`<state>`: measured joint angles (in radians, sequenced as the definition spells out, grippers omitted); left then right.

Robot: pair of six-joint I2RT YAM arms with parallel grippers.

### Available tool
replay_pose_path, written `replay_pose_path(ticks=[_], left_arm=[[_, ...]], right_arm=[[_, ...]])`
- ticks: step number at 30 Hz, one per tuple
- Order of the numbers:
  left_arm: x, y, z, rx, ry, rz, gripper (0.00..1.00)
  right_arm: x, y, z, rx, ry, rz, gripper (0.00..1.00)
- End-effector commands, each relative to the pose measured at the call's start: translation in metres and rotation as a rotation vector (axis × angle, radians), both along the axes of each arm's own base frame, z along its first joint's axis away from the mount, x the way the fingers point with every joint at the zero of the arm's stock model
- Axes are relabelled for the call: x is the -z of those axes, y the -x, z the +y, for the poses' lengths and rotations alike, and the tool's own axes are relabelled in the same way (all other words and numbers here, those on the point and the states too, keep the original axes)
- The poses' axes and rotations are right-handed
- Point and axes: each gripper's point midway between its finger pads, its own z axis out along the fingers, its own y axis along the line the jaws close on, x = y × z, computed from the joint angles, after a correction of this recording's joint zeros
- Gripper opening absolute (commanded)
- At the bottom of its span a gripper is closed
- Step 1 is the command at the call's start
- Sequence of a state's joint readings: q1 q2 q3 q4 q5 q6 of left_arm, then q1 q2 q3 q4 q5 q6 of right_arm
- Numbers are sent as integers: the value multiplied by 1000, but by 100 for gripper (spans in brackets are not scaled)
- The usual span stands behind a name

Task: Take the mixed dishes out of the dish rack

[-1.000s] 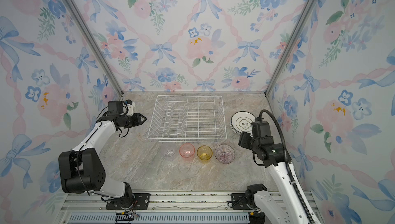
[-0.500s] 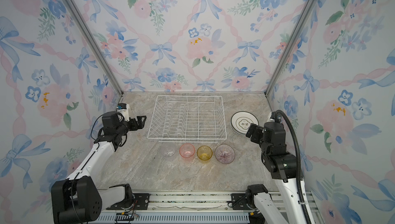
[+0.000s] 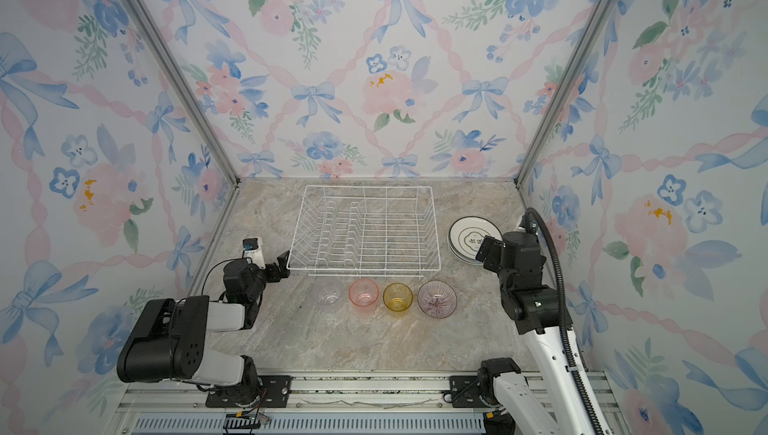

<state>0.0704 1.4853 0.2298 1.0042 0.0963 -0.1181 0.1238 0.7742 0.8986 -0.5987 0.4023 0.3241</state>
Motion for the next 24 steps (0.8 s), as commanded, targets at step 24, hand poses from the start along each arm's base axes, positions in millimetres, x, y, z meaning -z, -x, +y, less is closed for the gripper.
replay_pose_path(ticks=[24], left_arm=[[-36, 5, -24, 61, -151, -235, 98]], right_arm=[[130, -71, -7, -14, 211, -186, 97]])
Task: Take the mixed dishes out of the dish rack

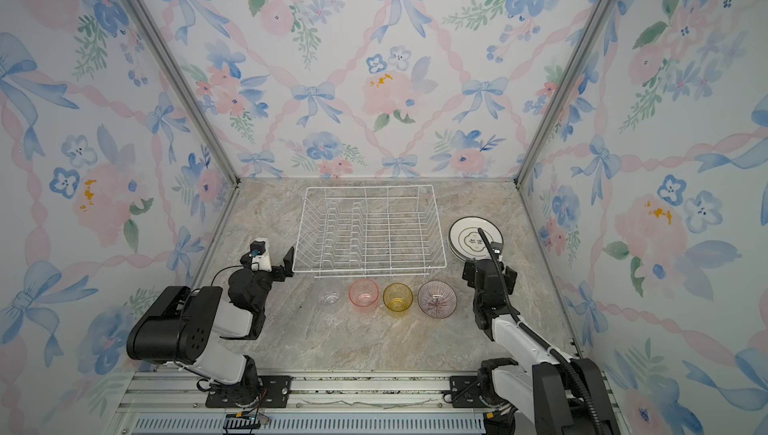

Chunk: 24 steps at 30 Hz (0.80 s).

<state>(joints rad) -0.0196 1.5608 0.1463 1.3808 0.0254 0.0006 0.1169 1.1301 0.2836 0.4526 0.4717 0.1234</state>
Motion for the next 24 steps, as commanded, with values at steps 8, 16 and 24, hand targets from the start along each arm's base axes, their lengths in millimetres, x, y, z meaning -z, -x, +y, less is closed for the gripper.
replay_pose_path(ticks=[8, 16, 24], left_arm=[[-1, -1, -2, 6, -13, -7, 98], [3, -7, 6, -44, -2, 21, 98], [9, -18, 6, -45, -7, 72, 98]], right_arm=[[-22, -52, 2, -30, 16, -171, 97], [-1, -78, 23, -183, -25, -64, 97], [5, -75, 31, -233, -27, -106, 97]])
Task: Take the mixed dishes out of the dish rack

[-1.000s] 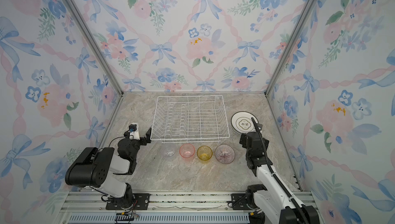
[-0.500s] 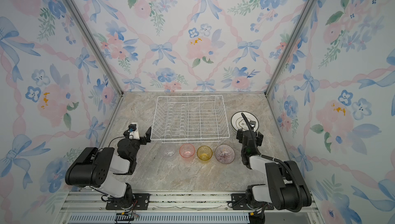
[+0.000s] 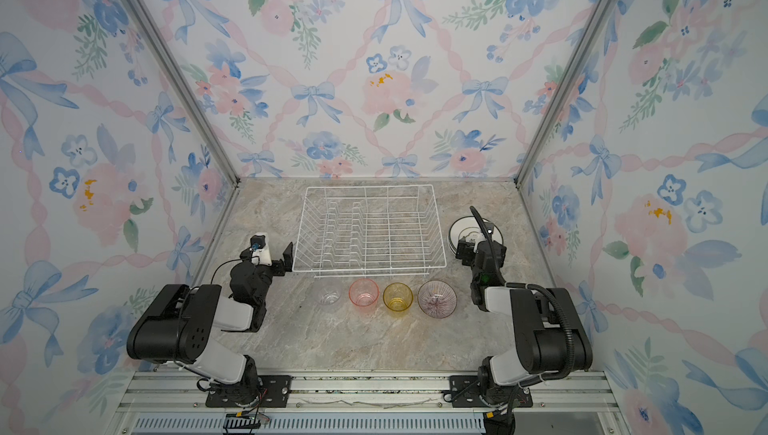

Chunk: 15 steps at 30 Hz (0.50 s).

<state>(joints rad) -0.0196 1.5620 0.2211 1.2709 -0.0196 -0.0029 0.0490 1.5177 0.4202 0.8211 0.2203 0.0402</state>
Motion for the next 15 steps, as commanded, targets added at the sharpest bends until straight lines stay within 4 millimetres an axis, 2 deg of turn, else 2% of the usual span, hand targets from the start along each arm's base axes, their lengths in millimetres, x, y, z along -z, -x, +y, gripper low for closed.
replay_pose_path(ticks=[1, 15], left_arm=[[8, -2, -1, -1, -3, 35, 98], [8, -2, -1, -2, -6, 37, 98]], right_arm=[[3, 0, 8, -39, 10, -13, 97], [2, 0, 8, -39, 12, -13, 97]])
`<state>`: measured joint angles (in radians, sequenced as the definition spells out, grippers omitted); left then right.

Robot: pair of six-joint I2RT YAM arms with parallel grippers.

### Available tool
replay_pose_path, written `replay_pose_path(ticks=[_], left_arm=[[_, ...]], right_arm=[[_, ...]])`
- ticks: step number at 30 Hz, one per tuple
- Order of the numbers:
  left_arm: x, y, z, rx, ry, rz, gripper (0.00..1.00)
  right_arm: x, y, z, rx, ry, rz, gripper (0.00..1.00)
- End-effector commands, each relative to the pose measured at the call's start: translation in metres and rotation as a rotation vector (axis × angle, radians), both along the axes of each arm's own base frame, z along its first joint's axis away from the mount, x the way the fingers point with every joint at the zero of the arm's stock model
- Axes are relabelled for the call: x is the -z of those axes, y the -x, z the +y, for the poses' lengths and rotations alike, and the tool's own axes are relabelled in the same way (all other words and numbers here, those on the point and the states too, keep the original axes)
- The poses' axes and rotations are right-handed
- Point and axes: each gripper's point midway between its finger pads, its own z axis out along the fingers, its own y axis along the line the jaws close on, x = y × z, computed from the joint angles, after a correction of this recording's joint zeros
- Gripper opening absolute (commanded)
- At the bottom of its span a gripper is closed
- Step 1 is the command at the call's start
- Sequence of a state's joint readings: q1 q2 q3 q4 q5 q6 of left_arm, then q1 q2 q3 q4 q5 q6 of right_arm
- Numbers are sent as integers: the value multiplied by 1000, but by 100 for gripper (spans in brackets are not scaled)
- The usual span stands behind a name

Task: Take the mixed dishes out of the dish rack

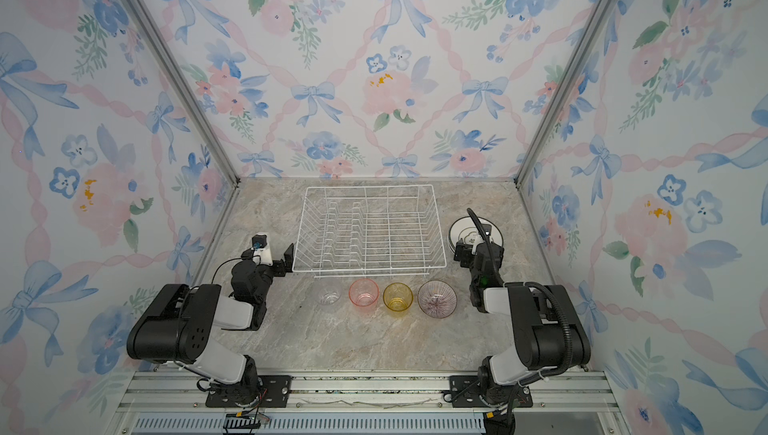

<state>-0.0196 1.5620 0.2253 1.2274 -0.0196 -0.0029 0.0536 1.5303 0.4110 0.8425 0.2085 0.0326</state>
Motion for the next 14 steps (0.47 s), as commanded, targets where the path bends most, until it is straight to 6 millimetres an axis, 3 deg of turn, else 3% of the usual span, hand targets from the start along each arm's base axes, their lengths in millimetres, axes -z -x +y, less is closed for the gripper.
replay_pose_path(ticks=[1, 14], left_arm=[[-1, -2, -1, -2, -5, -2, 98], [0, -2, -1, -5, -6, -1, 98]], right_arm=[[-1, 0, 4, -21, 9, -15, 97], [-1, 0, 4, -20, 8, -15, 97]])
